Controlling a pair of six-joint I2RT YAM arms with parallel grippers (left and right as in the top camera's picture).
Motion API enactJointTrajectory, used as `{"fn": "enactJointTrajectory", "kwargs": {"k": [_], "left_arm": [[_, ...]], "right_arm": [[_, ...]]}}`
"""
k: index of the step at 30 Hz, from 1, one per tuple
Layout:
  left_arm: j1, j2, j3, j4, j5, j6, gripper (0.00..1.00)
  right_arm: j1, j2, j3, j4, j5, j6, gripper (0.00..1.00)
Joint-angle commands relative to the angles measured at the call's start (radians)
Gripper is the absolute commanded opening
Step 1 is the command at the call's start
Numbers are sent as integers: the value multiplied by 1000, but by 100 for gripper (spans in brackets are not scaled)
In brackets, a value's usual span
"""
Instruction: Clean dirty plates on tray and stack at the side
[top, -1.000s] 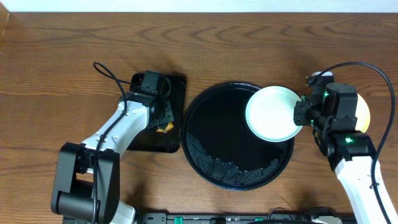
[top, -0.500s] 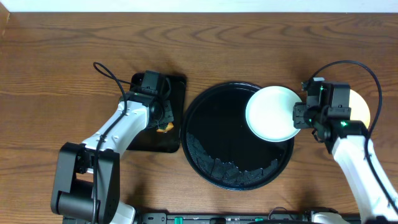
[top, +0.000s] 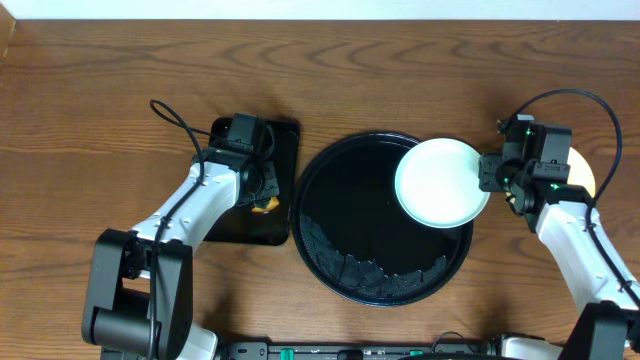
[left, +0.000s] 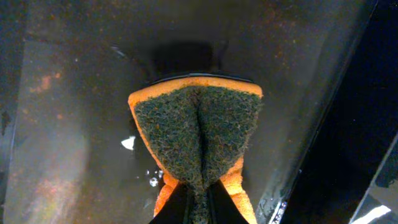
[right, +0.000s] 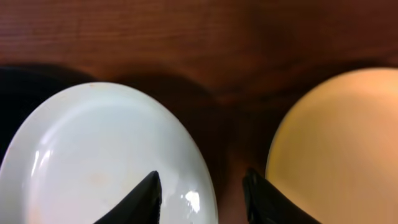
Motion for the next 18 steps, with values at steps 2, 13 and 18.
{"fn": "enactJointTrajectory", "kwargs": {"k": [2,13,18], "left_arm": [[6,4,8,-3,0,13,8],[6,4,8,-3,0,13,8],[6,4,8,-3,0,13,8]], "right_arm": [[-4,63,8,19,-10,-81,41],[-4,183,8,90,-113,-107,25],[-4,187,9,75,-114,-107,2]]}}
